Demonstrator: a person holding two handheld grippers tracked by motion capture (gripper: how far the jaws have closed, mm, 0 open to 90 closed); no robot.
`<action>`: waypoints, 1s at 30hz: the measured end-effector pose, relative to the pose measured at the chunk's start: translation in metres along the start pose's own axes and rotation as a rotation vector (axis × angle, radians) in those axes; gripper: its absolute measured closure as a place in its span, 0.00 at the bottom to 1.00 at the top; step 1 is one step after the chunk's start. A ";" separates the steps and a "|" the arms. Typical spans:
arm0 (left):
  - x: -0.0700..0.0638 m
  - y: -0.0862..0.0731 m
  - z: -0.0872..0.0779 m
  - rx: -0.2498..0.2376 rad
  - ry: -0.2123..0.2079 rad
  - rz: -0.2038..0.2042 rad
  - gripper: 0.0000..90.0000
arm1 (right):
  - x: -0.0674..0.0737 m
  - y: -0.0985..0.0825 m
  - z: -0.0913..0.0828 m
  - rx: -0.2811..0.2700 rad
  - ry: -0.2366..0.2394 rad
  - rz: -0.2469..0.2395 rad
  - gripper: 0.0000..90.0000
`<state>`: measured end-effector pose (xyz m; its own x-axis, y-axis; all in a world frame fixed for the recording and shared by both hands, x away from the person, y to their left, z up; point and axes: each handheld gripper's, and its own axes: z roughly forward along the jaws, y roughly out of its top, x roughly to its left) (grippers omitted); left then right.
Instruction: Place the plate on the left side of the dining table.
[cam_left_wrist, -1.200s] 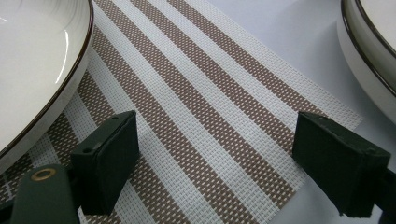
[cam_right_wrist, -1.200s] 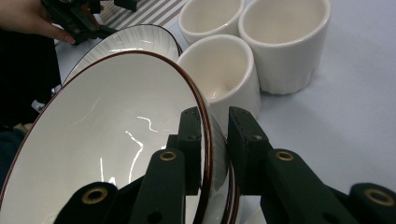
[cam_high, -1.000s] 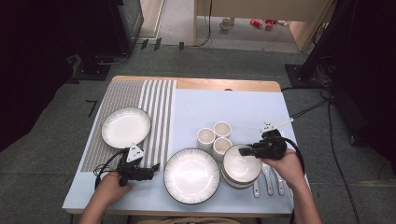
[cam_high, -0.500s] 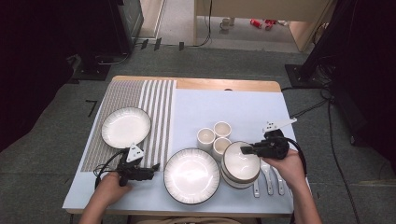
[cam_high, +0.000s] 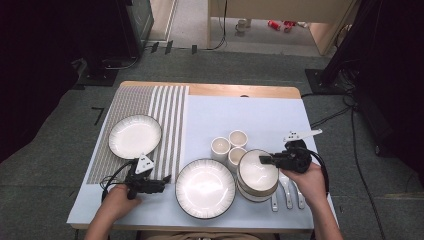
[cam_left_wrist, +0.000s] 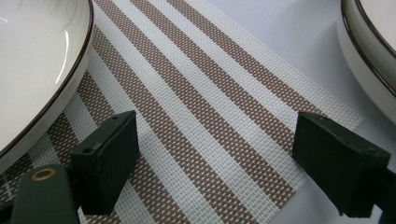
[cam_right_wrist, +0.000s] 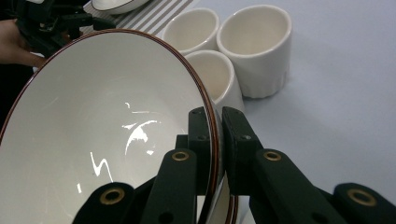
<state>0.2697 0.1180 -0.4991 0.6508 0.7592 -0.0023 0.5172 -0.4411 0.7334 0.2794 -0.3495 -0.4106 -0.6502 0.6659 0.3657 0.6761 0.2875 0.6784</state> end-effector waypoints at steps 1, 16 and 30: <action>0.000 0.000 0.000 0.001 -0.001 -0.001 0.16 | 0.000 0.000 -0.001 0.004 0.000 0.003 0.92; 0.000 0.000 0.000 -0.001 -0.001 -0.004 0.16 | 0.006 0.012 -0.018 -0.012 -0.030 0.060 0.92; 0.000 0.000 0.000 0.000 -0.001 -0.003 0.16 | 0.010 0.024 -0.013 -0.039 -0.047 0.077 0.92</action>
<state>0.2698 0.1179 -0.4991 0.6499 0.7600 -0.0054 0.5189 -0.4386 0.7337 0.2846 -0.3451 -0.3825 -0.5788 0.7172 0.3880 0.7092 0.2079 0.6737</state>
